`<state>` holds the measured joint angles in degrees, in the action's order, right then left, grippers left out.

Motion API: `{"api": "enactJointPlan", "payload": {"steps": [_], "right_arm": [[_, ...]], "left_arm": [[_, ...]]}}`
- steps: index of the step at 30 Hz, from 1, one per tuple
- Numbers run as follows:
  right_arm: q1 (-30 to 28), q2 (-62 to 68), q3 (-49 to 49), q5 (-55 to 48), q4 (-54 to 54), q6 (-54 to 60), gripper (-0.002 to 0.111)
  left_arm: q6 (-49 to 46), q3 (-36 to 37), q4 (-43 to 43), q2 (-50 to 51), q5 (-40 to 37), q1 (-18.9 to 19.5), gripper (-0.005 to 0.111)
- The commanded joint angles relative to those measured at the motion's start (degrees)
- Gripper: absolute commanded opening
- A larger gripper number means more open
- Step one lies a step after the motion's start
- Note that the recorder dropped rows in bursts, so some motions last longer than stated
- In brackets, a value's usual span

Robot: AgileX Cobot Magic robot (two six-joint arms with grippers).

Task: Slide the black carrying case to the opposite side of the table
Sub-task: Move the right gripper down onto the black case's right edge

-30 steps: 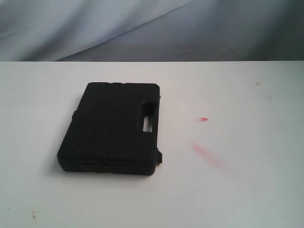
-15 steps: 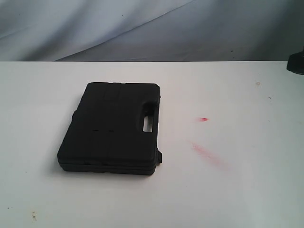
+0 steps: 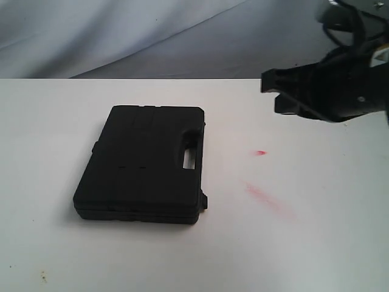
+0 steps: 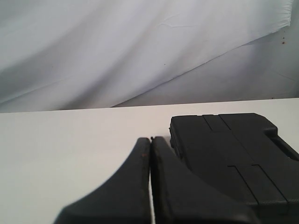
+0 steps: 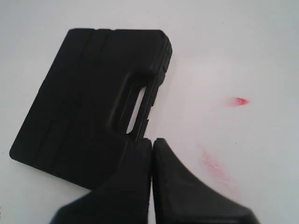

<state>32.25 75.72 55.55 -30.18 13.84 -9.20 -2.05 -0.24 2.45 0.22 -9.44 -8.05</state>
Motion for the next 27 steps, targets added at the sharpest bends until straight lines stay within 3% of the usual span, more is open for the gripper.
{"api": "enactJointPlan", "payload": {"steps": [1,11,16,27], "right_arm": [[3.5,6.8,4.6,0.7,-3.8,-4.8,0.0],[7.8,20.8,18.1,-5.4,-5.0,-9.0,0.0],[9.7,27.1,26.0,-11.2,-11.9,-15.8,0.0],[10.4,38.0,40.0,-21.1,-15.9,-21.5,0.0]], "left_arm": [[0.5,0.2,0.0,-0.2,0.6,0.1,0.0],[0.5,0.2,0.0,-0.2,0.6,0.1,0.0],[0.5,0.2,0.0,-0.2,0.6,0.1,0.0],[0.5,0.2,0.0,-0.2,0.6,0.1,0.0]]}}
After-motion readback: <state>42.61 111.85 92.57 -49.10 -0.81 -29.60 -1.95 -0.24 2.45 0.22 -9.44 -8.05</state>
